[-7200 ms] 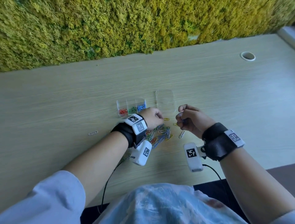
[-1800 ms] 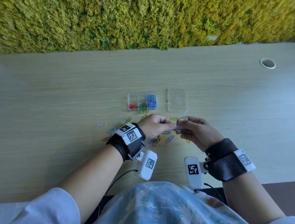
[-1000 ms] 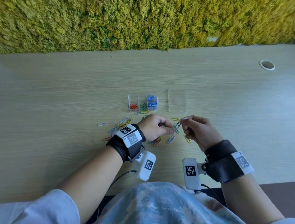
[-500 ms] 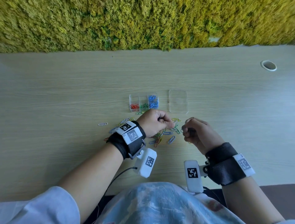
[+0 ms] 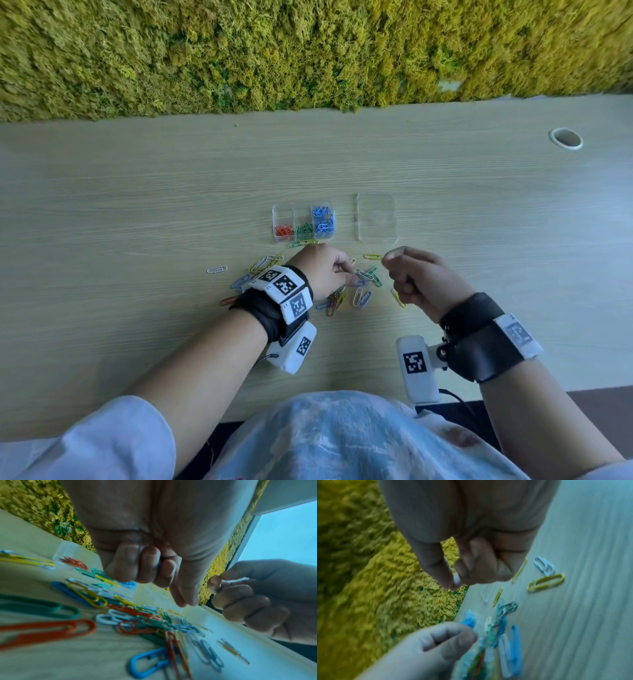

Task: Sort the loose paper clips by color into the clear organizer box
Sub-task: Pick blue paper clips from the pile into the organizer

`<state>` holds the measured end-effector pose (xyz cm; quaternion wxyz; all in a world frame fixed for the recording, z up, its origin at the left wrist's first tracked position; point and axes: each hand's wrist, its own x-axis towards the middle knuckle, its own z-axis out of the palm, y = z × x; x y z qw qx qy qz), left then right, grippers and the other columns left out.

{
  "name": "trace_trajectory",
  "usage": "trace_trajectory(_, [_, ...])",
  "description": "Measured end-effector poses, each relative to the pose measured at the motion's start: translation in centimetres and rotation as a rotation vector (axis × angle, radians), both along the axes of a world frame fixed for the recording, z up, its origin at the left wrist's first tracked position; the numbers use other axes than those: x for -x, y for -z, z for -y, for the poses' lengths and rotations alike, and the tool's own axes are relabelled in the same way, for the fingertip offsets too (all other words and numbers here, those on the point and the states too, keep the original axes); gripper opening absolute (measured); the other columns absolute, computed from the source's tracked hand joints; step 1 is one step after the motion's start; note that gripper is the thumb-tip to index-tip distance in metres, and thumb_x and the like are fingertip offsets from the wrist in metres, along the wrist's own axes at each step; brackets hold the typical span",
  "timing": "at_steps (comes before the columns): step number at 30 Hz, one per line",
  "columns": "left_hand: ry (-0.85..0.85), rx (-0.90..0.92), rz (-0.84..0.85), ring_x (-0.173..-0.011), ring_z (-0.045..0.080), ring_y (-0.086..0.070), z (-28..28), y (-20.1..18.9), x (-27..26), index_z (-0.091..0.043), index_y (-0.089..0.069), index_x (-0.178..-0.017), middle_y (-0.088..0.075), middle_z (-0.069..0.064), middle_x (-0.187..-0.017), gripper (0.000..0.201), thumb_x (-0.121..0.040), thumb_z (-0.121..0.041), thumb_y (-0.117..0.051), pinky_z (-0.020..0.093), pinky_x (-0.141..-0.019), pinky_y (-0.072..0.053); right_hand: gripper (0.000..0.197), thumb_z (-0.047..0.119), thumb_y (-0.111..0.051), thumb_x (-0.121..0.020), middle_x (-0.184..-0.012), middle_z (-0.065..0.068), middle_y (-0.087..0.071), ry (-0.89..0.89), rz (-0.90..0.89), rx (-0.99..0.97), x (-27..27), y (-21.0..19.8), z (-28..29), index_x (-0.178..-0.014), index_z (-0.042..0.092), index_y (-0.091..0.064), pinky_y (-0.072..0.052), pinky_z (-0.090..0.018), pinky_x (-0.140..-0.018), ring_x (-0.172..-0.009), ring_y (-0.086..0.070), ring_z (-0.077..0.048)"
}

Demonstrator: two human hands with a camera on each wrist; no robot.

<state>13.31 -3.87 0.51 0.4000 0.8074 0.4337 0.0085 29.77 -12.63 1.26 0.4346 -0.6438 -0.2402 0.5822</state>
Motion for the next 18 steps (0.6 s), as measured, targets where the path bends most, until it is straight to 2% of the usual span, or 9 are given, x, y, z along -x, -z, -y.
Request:
trace_trajectory(2, [0.024, -0.055, -0.066, -0.05, 0.005, -0.04, -0.1, 0.0, 0.0, -0.021, -0.071, -0.085, -0.042, -0.014, -0.052, 0.012, -0.083, -0.033, -0.069, 0.021, -0.052, -0.033, 0.016, 0.013, -0.063, -0.087, -0.046, 0.01, -0.04, -0.26, 0.418, -0.001, 0.0, 0.0, -0.2, -0.072, 0.02, -0.063, -0.027, -0.018, -0.041, -0.038, -0.032, -0.005])
trace_trajectory(4, [0.061, -0.108, -0.139, -0.06, 0.009, -0.047, -0.2, -0.1, -0.1, -0.023, -0.071, -0.087, -0.043, -0.015, -0.057, 0.011, -0.084, -0.032, -0.066, 0.022, -0.059, -0.039, 0.009, 0.021, -0.067, -0.084, -0.046, 0.009, -0.043, -0.521, 0.81, 0.001, 0.4, -0.1, -0.3, -0.077, 0.027, -0.069, -0.032, -0.014, -0.044, -0.042, -0.041, -0.002])
trace_trajectory(5, [0.077, -0.131, -0.167, -0.066, 0.011, -0.05, -0.2, -0.1, -0.2, -0.024, -0.071, -0.087, -0.044, -0.015, -0.059, 0.01, -0.084, -0.032, -0.066, 0.023, -0.063, -0.042, 0.006, 0.023, -0.067, -0.083, -0.051, 0.01, -0.047, -0.614, 0.923, 0.011, 0.9, -0.2, -0.3, -0.083, 0.027, -0.071, -0.039, -0.015, -0.05, -0.05, -0.048, -0.002])
trace_trajectory(6, [0.092, -0.153, -0.192, -0.07, 0.013, -0.052, -0.1, -0.2, -0.4, -0.025, -0.071, -0.087, -0.045, -0.014, -0.061, 0.009, -0.084, -0.032, -0.066, 0.025, -0.065, -0.043, 0.009, 0.024, -0.065, -0.083, -0.058, 0.011, -0.05, -0.686, 1.003, 0.022, 1.2, 0.0, -0.2, -0.088, 0.028, -0.072, -0.046, -0.019, -0.059, -0.06, -0.055, -0.007])
trace_trajectory(7, [0.107, -0.178, -0.218, -0.072, 0.013, -0.052, 0.0, -0.4, -0.6, -0.026, -0.071, -0.087, -0.046, -0.014, -0.063, 0.009, -0.085, -0.032, -0.066, 0.025, -0.065, -0.043, 0.012, 0.025, -0.064, -0.083, -0.062, 0.012, -0.051, -0.733, 1.059, 0.029, 1.5, 0.3, -0.2, -0.092, 0.029, -0.073, -0.051, -0.025, -0.065, -0.067, -0.058, -0.013])
trace_trajectory(8, [0.125, -0.207, -0.243, -0.073, 0.014, -0.053, 0.1, -0.5, -0.9, -0.026, -0.071, -0.088, -0.049, -0.013, -0.067, 0.009, -0.085, -0.033, -0.065, 0.026, -0.064, -0.042, 0.013, 0.027, -0.064, -0.083, -0.064, 0.012, -0.051, -0.751, 1.102, 0.039, 1.8, 0.6, -0.2, -0.093, 0.031, -0.073, -0.051, -0.026, -0.066, -0.07, -0.058, -0.015])
trace_trajectory(12, [0.2, -0.284, -0.313, -0.083, 0.019, -0.061, 0.4, -0.7, -2.0, -0.024, -0.071, -0.091, -0.066, -0.003, -0.093, 0.011, -0.086, -0.03, -0.064, 0.028, -0.066, -0.042, 0.012, 0.041, -0.065, -0.083, -0.08, 0.005, -0.056, -0.76, 1.204, 0.094, 2.2, 1.0, -0.5, -0.089, 0.033, -0.071, -0.042, -0.024, -0.062, -0.072, -0.053, -0.017])
trace_trajectory(14, [0.236, -0.294, -0.351, -0.087, 0.023, -0.063, 0.4, -0.6, -2.4, -0.022, -0.071, -0.091, -0.068, 0.001, -0.094, 0.01, -0.085, -0.025, -0.063, 0.029, -0.067, -0.044, 0.015, 0.044, -0.062, -0.083, -0.089, 0.003, -0.062, -0.765, 1.235, 0.115, 2.3, 1.0, -0.4, -0.088, 0.033, -0.07, -0.045, -0.026, -0.064, -0.08, -0.059, -0.02])
trace_trajectory(18, [0.296, -0.302, -0.424, -0.08, 0.024, -0.064, 0.5, -0.6, -3.1, -0.015, -0.07, -0.087, -0.068, 0.004, -0.09, 0.009, -0.082, -0.015, -0.063, 0.032, -0.068, -0.054, 0.015, 0.044, -0.059, -0.085, -0.096, 0.001, -0.065, -0.778, 1.266, 0.092, 2.4, 1.0, -0.2, -0.091, 0.032, -0.066, -0.047, -0.028, -0.069, -0.09, -0.062, -0.022])
